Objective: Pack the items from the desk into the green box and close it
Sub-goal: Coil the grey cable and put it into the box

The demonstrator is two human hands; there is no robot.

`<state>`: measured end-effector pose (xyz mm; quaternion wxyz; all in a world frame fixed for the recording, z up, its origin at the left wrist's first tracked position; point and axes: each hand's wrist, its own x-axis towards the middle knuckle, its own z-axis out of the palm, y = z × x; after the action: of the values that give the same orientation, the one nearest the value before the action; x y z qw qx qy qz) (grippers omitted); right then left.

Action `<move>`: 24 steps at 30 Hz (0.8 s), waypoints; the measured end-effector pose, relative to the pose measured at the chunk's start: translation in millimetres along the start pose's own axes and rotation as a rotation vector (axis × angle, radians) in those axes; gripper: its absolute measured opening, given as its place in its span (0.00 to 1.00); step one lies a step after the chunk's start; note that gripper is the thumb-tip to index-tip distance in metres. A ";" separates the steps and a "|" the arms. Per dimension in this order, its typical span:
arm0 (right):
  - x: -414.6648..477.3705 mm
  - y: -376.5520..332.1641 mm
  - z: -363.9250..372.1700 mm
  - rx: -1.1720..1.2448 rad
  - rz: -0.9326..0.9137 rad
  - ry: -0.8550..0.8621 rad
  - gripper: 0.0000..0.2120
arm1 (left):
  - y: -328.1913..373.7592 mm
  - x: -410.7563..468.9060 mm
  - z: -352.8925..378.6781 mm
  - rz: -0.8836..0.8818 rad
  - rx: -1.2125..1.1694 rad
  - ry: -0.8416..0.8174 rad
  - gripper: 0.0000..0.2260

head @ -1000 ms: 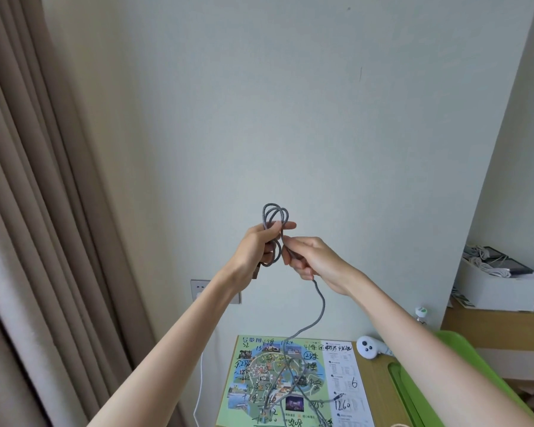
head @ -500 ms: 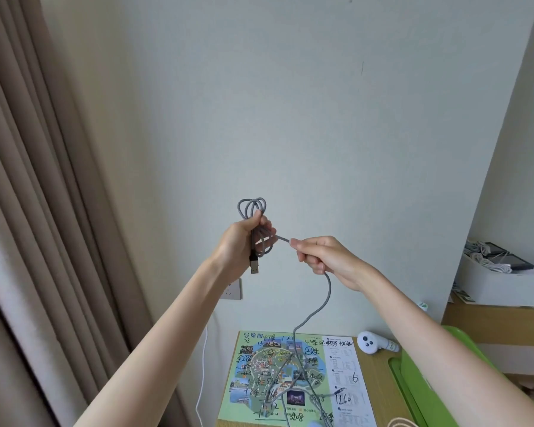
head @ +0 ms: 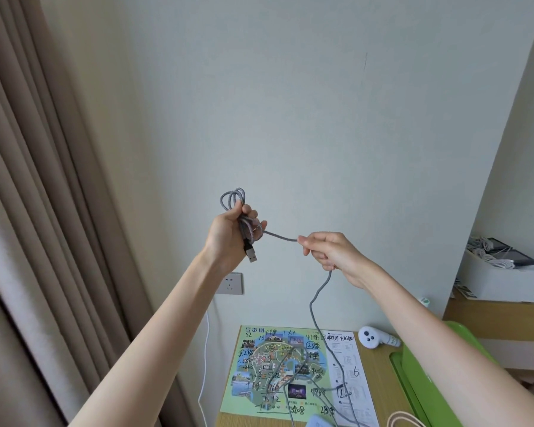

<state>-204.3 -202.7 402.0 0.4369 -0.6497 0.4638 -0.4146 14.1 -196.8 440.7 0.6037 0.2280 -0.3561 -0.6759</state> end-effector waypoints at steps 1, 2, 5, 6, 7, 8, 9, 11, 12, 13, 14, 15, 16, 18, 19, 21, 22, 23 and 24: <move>-0.8 -0.4 0.9 -0.039 0.008 -0.045 0.16 | -0.5 2.0 -1.7 0.015 0.035 0.032 0.16; -1.4 -1.3 1.4 -0.075 0.015 -0.077 0.16 | -1.5 4.2 -3.7 0.036 0.104 0.072 0.16; -1.8 -6.5 -1.9 -0.115 0.015 -0.075 0.14 | -6.2 9.5 -14.2 0.115 0.457 0.203 0.16; -1.7 -8.4 -4.4 -0.100 0.005 -0.057 0.13 | -7.4 10.7 -18.4 0.129 0.541 0.227 0.16; -1.9 -10.2 -7.2 -0.074 -0.009 -0.039 0.12 | -8.2 11.2 -22.9 0.139 0.600 0.231 0.16; -2.0 -12.2 -9.5 -0.041 -0.026 -0.029 0.11 | -9.1 11.1 -26.2 0.144 0.646 0.215 0.15; -2.3 -14.3 -10.9 -0.006 -0.044 -0.027 0.10 | -10.4 10.8 -29.0 0.143 0.693 0.187 0.15; -2.8 -19.1 -9.7 0.050 -0.082 -0.039 0.08 | -15.3 9.2 -30.4 0.111 0.818 0.127 0.15; -2.7 -21.8 -7.5 0.065 -0.101 -0.048 0.08 | -18.9 8.4 -29.2 0.087 0.880 0.097 0.15; -2.3 -24.2 -4.4 0.071 -0.118 -0.056 0.08 | -23.3 7.7 -27.3 0.058 0.933 0.060 0.15; -2.0 -26.1 -1.1 0.069 -0.135 -0.062 0.09 | -28.0 6.6 -24.3 0.024 0.976 0.014 0.15; -1.5 -27.6 2.4 0.056 -0.152 -0.062 0.10 | -33.0 4.9 -20.9 -0.013 1.014 -0.037 0.15; -1.4 -28.6 5.8 0.038 -0.168 -0.058 0.10 | -38.0 2.4 -17.2 -0.043 1.044 -0.087 0.14; -1.2 -28.9 11.1 0.008 -0.191 -0.034 0.10 | -46.7 -3.1 -10.3 -0.070 1.068 -0.167 0.14; -1.1 -28.0 12.4 0.002 -0.197 -0.016 0.10 | -49.6 -5.8 -7.7 -0.075 1.062 -0.192 0.13; -1.2 -25.8 12.8 -0.008 -0.205 0.023 0.10 | -52.2 -9.7 -3.6 -0.086 1.035 -0.217 0.13; -1.3 -24.2 12.5 -0.015 -0.207 0.037 0.10 | -52.2 -11.2 -2.3 -0.094 1.029 -0.229 0.14; -1.7 -22.7 12.3 -0.023 -0.209 0.046 0.10 | -52.2 -12.1 -1.5 -0.101 1.037 -0.244 0.15; -1.9 -21.3 12.8 -0.030 -0.211 0.054 0.09 | -52.5 -13.0 -0.9 -0.105 1.058 -0.263 0.16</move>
<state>-187.6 -194.5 418.4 0.3687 -0.6899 0.4106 -0.4686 -17.3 -183.4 398.9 0.3223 0.4318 -0.7080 -0.4566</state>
